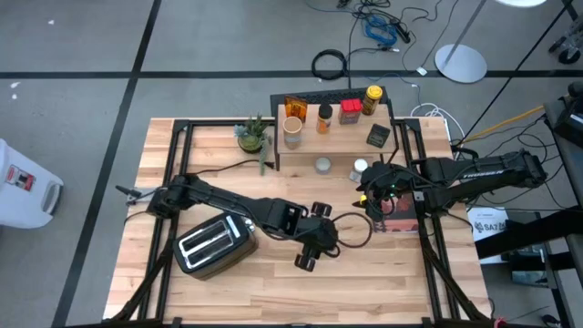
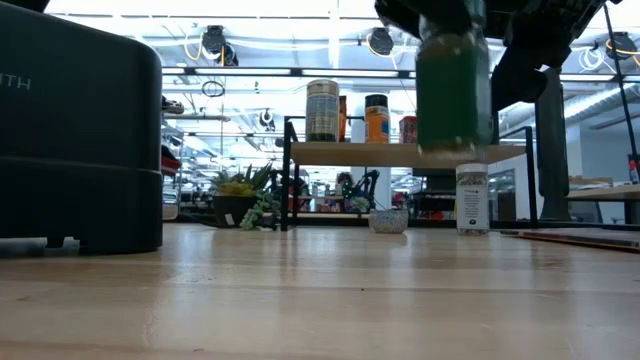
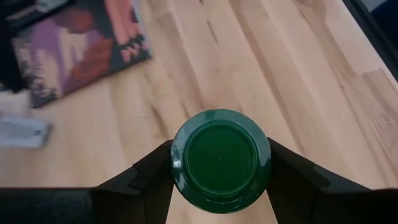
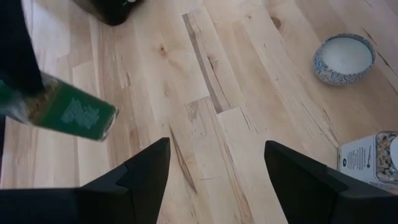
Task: Shelf spices
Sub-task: Put the green seasoning bottle on the shelf
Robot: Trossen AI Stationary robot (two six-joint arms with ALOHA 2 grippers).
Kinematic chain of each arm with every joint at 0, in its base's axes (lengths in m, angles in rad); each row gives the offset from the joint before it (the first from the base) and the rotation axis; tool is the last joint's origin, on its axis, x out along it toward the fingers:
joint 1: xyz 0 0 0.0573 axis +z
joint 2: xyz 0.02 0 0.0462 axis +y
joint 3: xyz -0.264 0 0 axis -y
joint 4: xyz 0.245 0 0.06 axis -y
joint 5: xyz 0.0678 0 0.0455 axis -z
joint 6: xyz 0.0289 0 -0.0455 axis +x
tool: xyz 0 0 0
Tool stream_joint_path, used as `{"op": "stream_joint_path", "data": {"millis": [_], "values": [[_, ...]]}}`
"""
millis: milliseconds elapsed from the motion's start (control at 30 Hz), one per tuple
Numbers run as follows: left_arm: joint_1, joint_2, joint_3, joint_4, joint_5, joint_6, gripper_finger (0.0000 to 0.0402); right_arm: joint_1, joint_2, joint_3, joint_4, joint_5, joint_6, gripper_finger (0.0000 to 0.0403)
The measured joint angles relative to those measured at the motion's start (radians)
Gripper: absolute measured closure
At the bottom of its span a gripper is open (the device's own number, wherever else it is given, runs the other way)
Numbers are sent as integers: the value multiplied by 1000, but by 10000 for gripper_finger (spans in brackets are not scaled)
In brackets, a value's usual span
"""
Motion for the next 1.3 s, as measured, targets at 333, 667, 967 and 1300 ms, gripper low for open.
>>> {"op": "stream_joint_path", "data": {"millis": [333, 667, 967, 1300], "values": [[31, -118, 0, -67, -113, -63, 191, 3, 0, 0, 3, 20, -4, 154], [96, -201, 0, -78, -186, -136, 191, 93, 0, 0, 185, 33, -98, 154], [187, -228, 0, -68, -200, -210, 191, 216, 54, 0, 266, 303, -166, 154], [257, -229, 0, -37, -195, -263, 192, 343, 241, 0, 537, 699, -303, 154]]}}
